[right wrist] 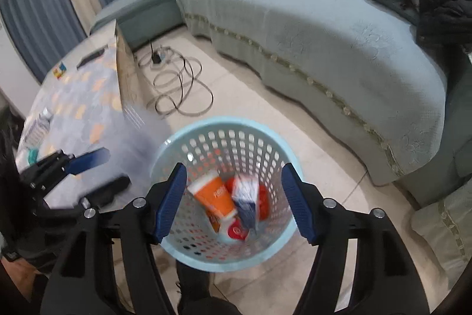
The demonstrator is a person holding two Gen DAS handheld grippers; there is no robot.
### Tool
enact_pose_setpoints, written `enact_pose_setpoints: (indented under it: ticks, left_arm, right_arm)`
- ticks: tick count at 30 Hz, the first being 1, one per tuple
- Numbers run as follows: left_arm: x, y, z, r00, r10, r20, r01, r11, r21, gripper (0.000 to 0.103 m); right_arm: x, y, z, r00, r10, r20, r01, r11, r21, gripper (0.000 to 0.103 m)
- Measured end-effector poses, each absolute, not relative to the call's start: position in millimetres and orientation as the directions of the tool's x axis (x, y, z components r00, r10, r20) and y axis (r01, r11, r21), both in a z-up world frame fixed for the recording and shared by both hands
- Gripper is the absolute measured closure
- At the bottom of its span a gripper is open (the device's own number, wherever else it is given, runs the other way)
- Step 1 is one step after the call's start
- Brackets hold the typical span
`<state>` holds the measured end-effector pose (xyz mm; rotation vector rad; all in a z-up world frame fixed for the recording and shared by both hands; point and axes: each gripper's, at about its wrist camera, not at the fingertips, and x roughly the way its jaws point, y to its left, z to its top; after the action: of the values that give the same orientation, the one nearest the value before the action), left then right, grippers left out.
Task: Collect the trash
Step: 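Carry the bottle and carton over the blue basket and release them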
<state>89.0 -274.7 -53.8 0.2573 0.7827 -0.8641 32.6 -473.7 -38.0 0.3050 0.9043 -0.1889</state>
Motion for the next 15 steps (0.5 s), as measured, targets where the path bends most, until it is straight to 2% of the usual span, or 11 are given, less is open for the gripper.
enact_pose_setpoints:
  ticks: [2, 7, 10, 15]
  left_arm:
    - [88.5, -270.3, -48.1, 0.416, -0.595, -0.688, 0.753, 0.649, -0.106, 0.031]
    - [92.0, -252.5, -28.8, 0.436, -0.590, -0.680, 0.732, 0.672, -0.114, 0.028]
    - [89.7, -231.5, -24.6, 0.488, -0.523, -0.699, 0.722, 0.692, -0.014, 0.028]
    - [84.1, -146.2, -24.6, 0.647, -0.325, -0.690, 0.624, 0.746, 0.234, 0.027]
  right_arm:
    - [27.5, -482.0, -32.6, 0.638, -0.040, -0.769, 0.321, 0.922, 0.218, 0.039]
    - [26.0, -491.3, -26.7, 0.652, -0.082, -0.754, 0.393, 0.887, 0.243, 0.038]
    - [30.9, -491.2, -21.8, 0.656, -0.090, -0.749, 0.396, 0.887, 0.239, 0.038]
    - [37.4, -479.9, -25.5, 0.649, -0.080, -0.756, 0.378, 0.897, 0.230, 0.038]
